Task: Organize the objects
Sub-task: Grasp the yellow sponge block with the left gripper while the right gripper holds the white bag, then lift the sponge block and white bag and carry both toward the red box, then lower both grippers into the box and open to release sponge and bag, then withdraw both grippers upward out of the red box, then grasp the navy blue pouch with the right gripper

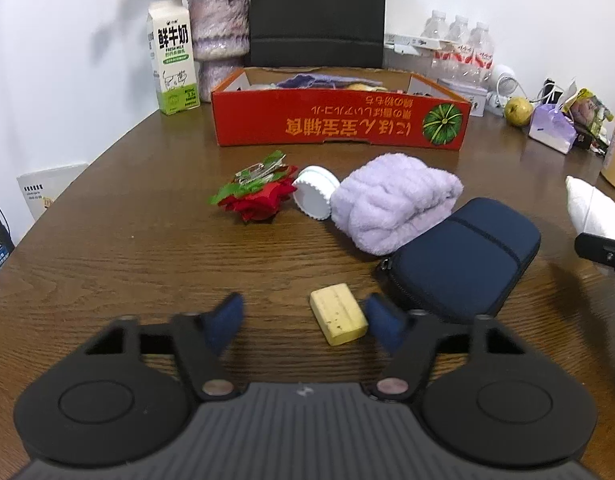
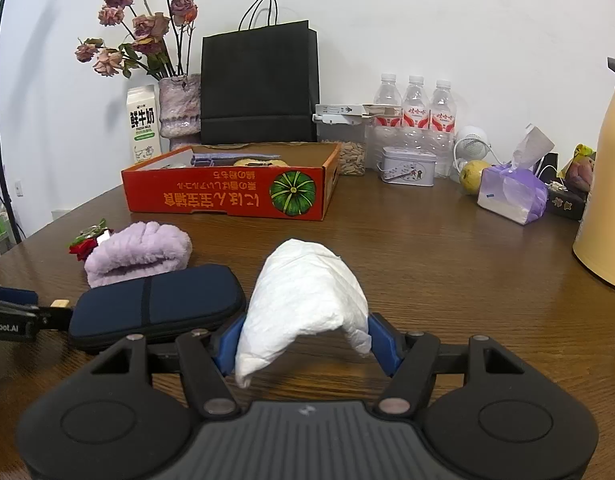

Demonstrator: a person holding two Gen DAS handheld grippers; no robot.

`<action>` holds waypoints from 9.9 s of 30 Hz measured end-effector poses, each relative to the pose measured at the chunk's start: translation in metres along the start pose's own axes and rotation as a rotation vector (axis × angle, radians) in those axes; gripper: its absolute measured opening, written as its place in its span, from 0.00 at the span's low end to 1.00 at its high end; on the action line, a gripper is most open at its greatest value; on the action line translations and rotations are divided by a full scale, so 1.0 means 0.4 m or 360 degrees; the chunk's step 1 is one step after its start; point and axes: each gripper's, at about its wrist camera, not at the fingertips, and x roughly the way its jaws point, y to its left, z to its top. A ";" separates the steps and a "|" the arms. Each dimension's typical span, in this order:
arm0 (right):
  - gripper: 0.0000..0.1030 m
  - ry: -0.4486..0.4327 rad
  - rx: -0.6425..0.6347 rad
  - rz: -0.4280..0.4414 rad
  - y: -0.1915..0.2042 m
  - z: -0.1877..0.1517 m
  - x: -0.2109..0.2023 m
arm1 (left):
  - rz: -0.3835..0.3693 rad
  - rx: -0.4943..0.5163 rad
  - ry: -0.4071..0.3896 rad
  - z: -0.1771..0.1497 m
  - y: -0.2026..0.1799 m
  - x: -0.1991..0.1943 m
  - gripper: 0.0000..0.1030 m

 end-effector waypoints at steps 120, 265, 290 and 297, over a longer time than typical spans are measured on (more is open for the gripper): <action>0.41 -0.0357 -0.0012 0.0174 0.173 0.449 0.362 | -0.0176 -0.0221 -0.0384 0.523 0.052 0.251 0.21; 1.00 -0.0151 -0.0032 -0.0049 0.212 0.145 0.173 | -0.0081 -0.0124 -0.0323 0.227 0.211 0.106 1.00; 1.00 0.0110 -0.0233 -0.0004 0.389 0.076 0.175 | -0.0168 -0.0187 -0.0282 0.136 0.281 0.044 1.00; 1.00 0.0153 -0.0251 0.0040 0.363 0.066 0.148 | -0.0171 -0.0197 -0.0273 0.137 0.282 0.046 1.00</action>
